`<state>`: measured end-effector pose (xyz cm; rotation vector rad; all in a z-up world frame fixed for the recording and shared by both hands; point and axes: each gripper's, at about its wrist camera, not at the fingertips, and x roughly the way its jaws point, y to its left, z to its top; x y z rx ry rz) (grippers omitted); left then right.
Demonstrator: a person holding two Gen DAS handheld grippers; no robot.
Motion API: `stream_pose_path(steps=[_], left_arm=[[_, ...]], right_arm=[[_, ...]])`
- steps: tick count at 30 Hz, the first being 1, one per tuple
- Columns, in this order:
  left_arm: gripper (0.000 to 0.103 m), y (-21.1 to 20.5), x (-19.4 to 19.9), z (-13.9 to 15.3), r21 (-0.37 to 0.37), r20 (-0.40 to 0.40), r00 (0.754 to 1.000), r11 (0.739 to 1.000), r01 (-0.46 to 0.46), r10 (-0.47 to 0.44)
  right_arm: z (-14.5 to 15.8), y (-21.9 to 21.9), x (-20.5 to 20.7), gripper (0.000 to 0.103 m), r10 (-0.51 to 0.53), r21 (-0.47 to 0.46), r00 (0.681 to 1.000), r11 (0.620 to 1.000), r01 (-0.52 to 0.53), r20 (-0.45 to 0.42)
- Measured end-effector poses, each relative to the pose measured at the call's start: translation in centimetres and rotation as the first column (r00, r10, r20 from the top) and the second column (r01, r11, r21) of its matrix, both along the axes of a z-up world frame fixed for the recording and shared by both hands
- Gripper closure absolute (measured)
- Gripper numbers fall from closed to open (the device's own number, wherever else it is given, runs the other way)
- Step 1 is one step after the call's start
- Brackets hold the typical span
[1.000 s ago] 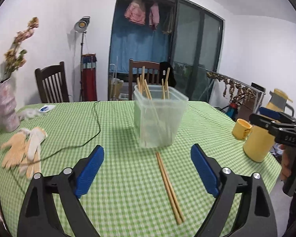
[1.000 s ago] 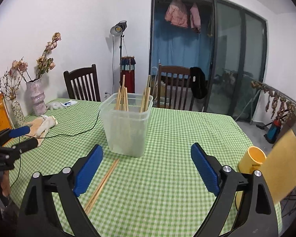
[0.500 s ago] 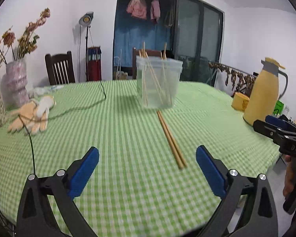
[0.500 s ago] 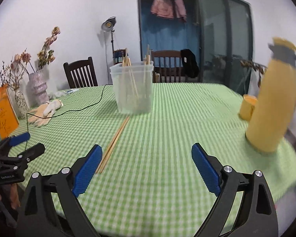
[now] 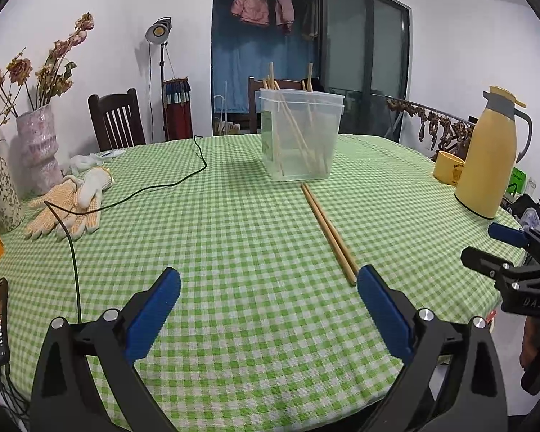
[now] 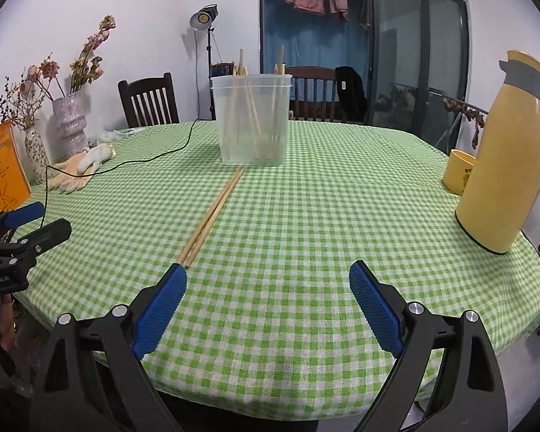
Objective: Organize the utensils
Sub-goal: 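Move the right tool back toward the last two chopsticks, then close the right tool on one chopstick and lift it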
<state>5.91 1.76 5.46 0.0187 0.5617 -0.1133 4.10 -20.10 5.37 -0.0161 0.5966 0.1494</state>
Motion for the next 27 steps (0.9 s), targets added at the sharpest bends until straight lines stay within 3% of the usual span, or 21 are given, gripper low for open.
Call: stream_pose_path(steps=[6,11,23,25,27], left_arm=[[0.007,0.5,0.9,0.0,-0.005,-0.011,1.0,1.0,-0.014,0.014],[0.007,1.3,2.0,-0.2,0.002,-0.01,0.999,0.999,-0.038,0.038],[0.007,2.9,5.8,-2.6,-0.026,-0.106,0.993,0.998,-0.054,0.051],[0.007,2.9,6.5,-2.8,-0.034,-0.111,0.993,0.998,-0.044,0.04],[0.007,2.8,7.0,-2.9,-0.037,-0.114,0.993,0.999,-0.037,0.032]], right_arm=[[-1.4,1.7,1.6,0.015,0.042,-0.035,0.999,0.998,-0.043,-0.022],[-3.2,4.7,5.2,0.015,0.076,-0.069,0.994,0.994,-0.081,-0.078],[-5.3,7.1,11.2,0.015,0.029,-0.137,0.983,0.989,-0.055,-0.181],[-5.7,7.3,11.6,0.029,0.03,-0.147,0.978,0.987,-0.061,-0.207],[-5.9,7.2,11.7,0.035,0.04,-0.128,0.973,0.989,-0.07,-0.229]])
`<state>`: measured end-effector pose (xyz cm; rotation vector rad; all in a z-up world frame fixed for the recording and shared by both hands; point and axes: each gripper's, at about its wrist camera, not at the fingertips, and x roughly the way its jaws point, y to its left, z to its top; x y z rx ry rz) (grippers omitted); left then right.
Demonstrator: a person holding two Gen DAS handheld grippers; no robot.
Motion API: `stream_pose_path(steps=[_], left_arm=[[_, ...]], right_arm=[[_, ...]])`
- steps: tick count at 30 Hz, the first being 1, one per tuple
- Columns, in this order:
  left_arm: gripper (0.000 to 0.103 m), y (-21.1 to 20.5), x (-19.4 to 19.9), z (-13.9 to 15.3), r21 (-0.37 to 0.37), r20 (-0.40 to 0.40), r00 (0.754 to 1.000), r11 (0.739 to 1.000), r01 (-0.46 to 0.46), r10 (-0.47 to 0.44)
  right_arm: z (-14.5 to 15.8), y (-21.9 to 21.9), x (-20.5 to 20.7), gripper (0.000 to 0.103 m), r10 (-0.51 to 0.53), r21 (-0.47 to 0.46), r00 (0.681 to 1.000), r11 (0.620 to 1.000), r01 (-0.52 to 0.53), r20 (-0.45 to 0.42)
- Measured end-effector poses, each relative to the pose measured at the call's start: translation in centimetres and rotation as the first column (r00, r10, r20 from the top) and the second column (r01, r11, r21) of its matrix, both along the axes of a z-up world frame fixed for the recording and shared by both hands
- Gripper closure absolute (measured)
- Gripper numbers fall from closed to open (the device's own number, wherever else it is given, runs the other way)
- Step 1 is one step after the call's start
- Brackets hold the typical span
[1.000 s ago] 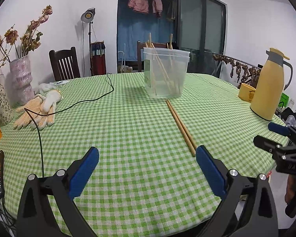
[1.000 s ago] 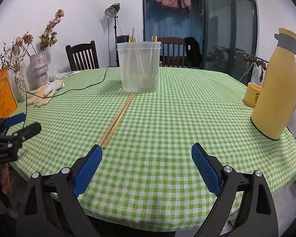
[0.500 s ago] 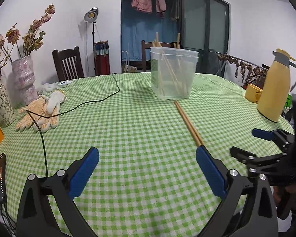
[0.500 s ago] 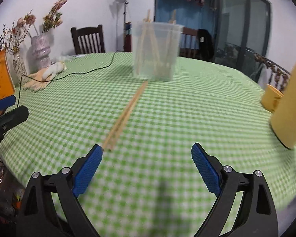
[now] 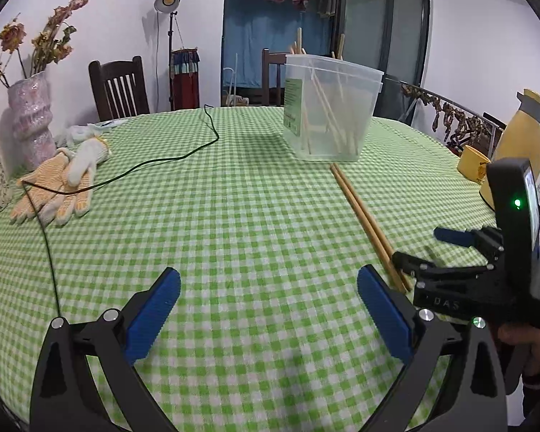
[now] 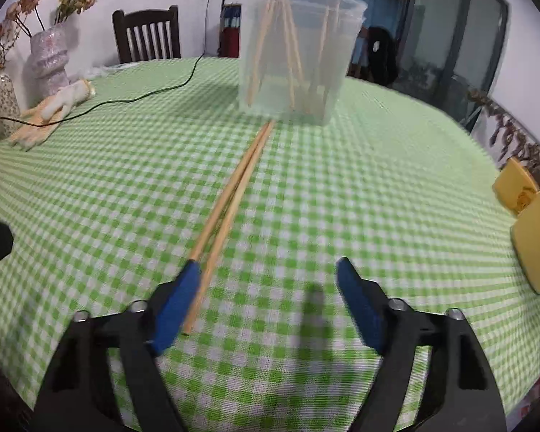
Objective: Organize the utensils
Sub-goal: 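Close the right tool on one chopstick and lift it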
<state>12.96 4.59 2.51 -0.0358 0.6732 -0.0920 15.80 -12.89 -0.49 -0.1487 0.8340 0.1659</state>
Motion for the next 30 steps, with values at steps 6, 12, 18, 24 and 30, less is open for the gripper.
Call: stream_pose_path(steps=[6,12,18,24,30], left_arm=[[0.007,0.1,2.0,-0.9,-0.009,-0.04,0.999,1.0,0.01,-0.011],[0.007,-0.2,3.3,-1.4,-0.019,-0.072,0.997,1.0,0.015,-0.016],[0.007,-3.0,4.4,-2.1,-0.023,-0.128,0.988,0.996,0.084,-0.087],[0.008,-8.4,5.4,-2.7,0.031,-0.16,0.962,0.973,0.23,-0.223],[0.039,-11.6,5.4,-4.2,0.094,-0.226,0.935,0.95,0.299,-0.272]], right_arm=[[0.0,0.5,-0.4,0.06,0.041,0.027,0.999,0.999,-0.041,-0.019],[0.0,-1.7,-1.3,0.097,0.015,0.122,0.999,0.992,-0.01,-0.043],[0.0,-6.8,-2.1,0.098,-0.106,0.125,0.994,0.986,0.109,-0.037],[0.0,-9.5,-2.9,0.097,-0.152,0.143,0.988,0.978,0.152,-0.017],[-0.2,-9.3,-4.1,0.097,-0.077,0.128,0.997,0.989,0.073,0.029]])
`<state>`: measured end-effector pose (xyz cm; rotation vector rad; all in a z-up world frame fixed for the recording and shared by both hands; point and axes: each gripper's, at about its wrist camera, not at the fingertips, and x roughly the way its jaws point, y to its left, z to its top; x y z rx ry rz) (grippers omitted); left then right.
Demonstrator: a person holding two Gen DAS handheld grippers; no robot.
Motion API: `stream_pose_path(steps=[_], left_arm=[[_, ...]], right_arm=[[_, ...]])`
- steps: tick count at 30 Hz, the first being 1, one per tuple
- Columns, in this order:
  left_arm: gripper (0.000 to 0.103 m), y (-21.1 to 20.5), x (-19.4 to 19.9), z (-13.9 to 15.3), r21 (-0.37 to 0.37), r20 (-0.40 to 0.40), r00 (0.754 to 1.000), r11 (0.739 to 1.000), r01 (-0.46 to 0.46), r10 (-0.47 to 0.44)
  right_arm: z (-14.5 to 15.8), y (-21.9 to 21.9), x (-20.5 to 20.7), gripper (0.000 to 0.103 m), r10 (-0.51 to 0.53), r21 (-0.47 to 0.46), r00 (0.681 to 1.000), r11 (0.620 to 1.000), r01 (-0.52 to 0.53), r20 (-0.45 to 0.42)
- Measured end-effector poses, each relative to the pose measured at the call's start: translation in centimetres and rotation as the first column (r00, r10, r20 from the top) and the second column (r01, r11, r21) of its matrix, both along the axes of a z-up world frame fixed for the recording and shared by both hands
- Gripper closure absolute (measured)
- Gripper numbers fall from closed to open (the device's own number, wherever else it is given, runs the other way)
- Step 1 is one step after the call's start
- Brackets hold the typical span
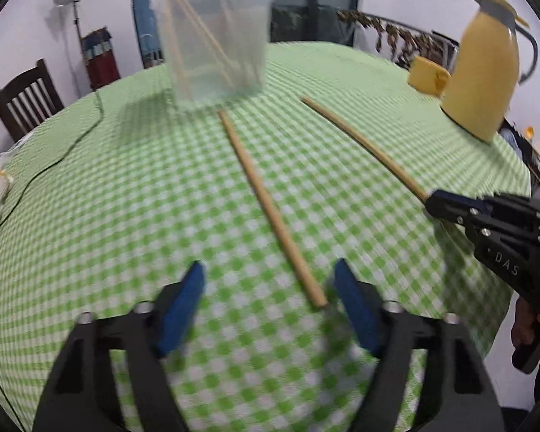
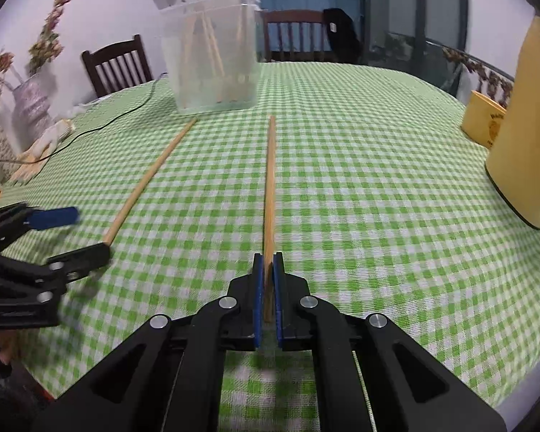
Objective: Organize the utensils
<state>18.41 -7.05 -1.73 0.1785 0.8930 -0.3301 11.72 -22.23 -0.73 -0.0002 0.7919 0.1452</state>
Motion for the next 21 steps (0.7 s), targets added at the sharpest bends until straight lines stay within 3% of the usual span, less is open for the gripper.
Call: stream_pose_path(steps=[1,2,3,4,5,9,11,12,13,21], left_arm=[[0.051,-0.3,-0.4,0.0,0.011,0.023,1.0,1.0,0.009,-0.009],[0.057,-0.5,-0.8,0.0,0.006,0.032,0.999,1.0,0.029,-0.03],[0.069,-0.6,-1.2,0.1,0.011,0.038,0.998,0.999,0.04,-0.04],[0.088,-0.6,-1.6,0.2,0.016,0.038,0.999,0.999,0.035,-0.035],[0.097,-0.3,-1.8,0.3,0.022,0.036,0.999,0.999,0.024,-0.025],[0.098,2.6,-2.1,0.5,-0.038,-0.002,0.998,0.997,-0.065,0.065],[0.098,3.5,-1.9,0.5,-0.08,-0.031,0.995,0.992,-0.102,0.1],[0.096,3.6,-1.8,0.6,-0.091,-0.041,0.994,0.99,-0.104,0.1],[0.091,3.6,-1.9,0.6,-0.101,-0.049,0.995,0.99,-0.095,0.091],[0.078,3.2,-2.3,0.4,-0.082,-0.038,0.997,0.994,-0.071,0.068]], right_arm=[[0.0,0.1,-0.2,0.097,0.02,-0.012,1.0,1.0,-0.02,0.012],[-0.1,0.2,-0.2,0.097,0.031,-0.016,0.999,0.999,-0.031,0.019],[0.0,0.1,-0.2,0.097,0.042,-0.013,0.999,0.999,-0.042,0.022],[-0.1,0.0,-0.3,0.097,0.057,-0.007,0.998,0.998,-0.057,0.024],[-0.1,-0.1,-0.5,0.097,0.068,-0.004,0.997,0.998,-0.068,0.027],[-0.2,-0.4,-1.1,0.096,0.103,-0.022,0.994,0.995,-0.102,0.049],[-0.2,-0.5,-1.4,0.084,0.104,-0.044,0.993,0.994,-0.102,0.062],[-0.2,-0.6,-1.5,0.064,0.105,-0.044,0.992,0.994,-0.102,0.065],[-0.3,-0.8,-1.6,0.051,0.111,-0.033,0.992,0.994,-0.109,0.067],[-0.5,-1.1,-2.2,0.051,0.136,-0.043,0.988,0.99,-0.133,0.071]])
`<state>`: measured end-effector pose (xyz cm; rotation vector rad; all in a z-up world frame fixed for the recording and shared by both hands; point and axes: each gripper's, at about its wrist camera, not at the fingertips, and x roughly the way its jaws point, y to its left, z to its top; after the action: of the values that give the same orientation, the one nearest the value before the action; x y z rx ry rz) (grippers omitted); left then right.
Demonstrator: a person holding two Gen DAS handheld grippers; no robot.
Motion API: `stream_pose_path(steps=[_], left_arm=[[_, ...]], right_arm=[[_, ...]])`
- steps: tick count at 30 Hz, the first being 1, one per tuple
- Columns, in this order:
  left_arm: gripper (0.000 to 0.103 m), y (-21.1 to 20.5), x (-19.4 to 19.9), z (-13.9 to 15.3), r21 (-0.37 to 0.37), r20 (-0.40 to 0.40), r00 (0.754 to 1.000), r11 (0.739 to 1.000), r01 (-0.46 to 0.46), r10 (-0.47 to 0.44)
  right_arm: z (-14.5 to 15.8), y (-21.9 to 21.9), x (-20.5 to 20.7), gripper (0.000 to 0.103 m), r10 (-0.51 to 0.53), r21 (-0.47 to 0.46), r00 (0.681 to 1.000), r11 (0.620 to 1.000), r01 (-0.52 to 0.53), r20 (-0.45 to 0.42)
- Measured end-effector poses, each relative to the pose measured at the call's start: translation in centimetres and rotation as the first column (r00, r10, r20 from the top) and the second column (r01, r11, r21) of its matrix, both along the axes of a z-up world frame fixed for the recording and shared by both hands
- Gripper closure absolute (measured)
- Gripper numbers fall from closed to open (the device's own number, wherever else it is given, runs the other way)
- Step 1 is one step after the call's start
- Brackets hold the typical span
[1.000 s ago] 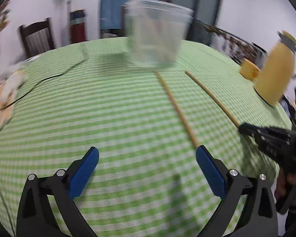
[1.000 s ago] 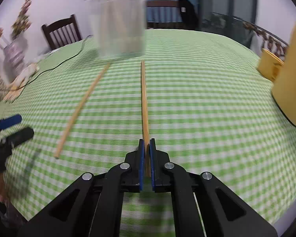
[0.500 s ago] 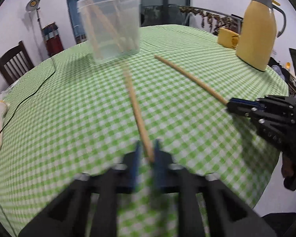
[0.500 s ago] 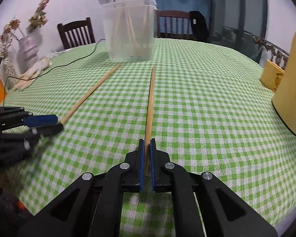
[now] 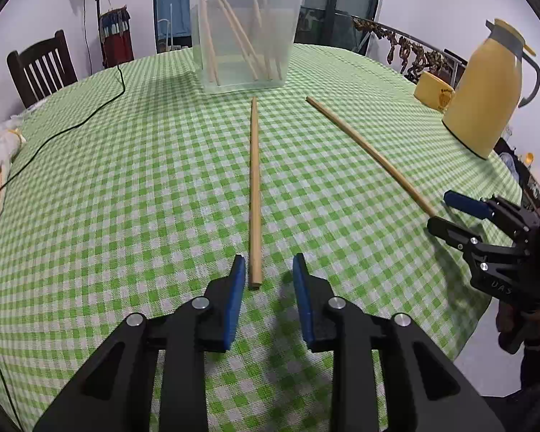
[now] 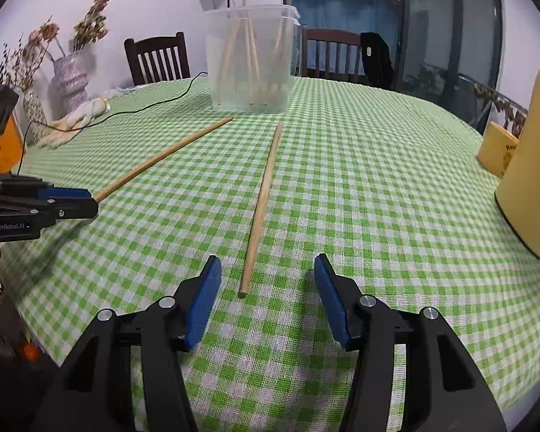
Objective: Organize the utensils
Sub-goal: 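Carry the chopstick with the right tool over the clear container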
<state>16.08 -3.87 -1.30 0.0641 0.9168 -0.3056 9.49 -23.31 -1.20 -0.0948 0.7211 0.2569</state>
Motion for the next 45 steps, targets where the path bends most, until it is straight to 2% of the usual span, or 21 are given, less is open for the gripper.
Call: stream_pose_path(steps=[2,5,6,7,8,10,15,20,26,31,34,39,45], left_arm=[[0.078,-0.4,0.1,-0.1,0.011,0.008,1.0,1.0,0.004,-0.004],[0.078,-0.5,0.2,-0.2,0.009,0.012,1.0,1.0,0.002,-0.002],[0.082,-0.5,0.3,-0.2,0.007,0.013,1.0,1.0,-0.002,0.002],[0.093,-0.5,0.2,-0.3,0.017,0.016,1.0,1.0,-0.005,0.005],[0.098,-0.5,0.1,-0.3,0.031,0.019,1.0,1.0,-0.005,0.005],[0.099,-0.2,-0.2,-0.2,0.027,0.013,1.0,1.0,0.002,-0.003],[0.099,1.3,-1.2,0.9,-0.035,0.019,0.999,0.999,-0.028,0.029],[0.099,3.2,-2.2,3.4,-0.053,0.064,0.996,0.997,-0.054,0.057],[0.1,5.5,-3.3,8.4,-0.094,0.157,0.985,0.994,-0.053,0.068],[0.1,6.3,-3.3,13.0,-0.058,0.23,0.973,0.998,-0.007,0.02],[0.1,6.8,-2.5,15.7,-0.041,0.268,0.963,0.999,0.009,0.002],[0.1,7.0,-0.2,19.3,-0.051,0.282,0.959,0.997,0.052,-0.035],[0.1,6.1,4.4,22.1,-0.037,0.289,0.954,0.995,0.096,-0.081]], right_arm=[[0.0,0.0,0.0,0.051,0.003,0.008,1.0,1.0,-0.003,-0.004],[0.0,0.0,0.1,0.066,0.016,0.024,1.0,1.0,-0.015,-0.008],[0.0,0.2,0.1,0.072,0.026,0.025,1.0,0.999,-0.026,-0.011],[0.1,0.4,0.0,0.08,0.046,0.022,0.999,0.999,-0.045,-0.011],[0.1,0.6,-0.1,0.083,0.054,0.018,0.998,0.998,-0.054,-0.011],[0.2,0.8,-0.4,0.097,0.068,0.017,0.998,0.998,-0.067,-0.015],[1.0,0.5,-0.7,0.099,0.044,0.02,0.999,0.999,-0.044,-0.001],[3.6,0.6,-0.9,0.099,0.03,0.035,0.996,0.999,-0.033,0.083],[7.2,0.9,-0.5,0.099,0.042,0.036,0.985,0.998,-0.049,0.167],[10.7,0.9,-0.7,0.099,0.075,0.028,0.965,0.996,-0.085,0.252],[12.6,0.9,-0.5,0.099,0.094,0.012,0.953,0.995,-0.101,0.287],[15.9,1.1,1.3,0.099,0.101,0.008,0.944,0.994,-0.109,0.315],[17.6,1.9,4.9,0.099,0.128,0.0,0.949,0.991,-0.133,0.289]])
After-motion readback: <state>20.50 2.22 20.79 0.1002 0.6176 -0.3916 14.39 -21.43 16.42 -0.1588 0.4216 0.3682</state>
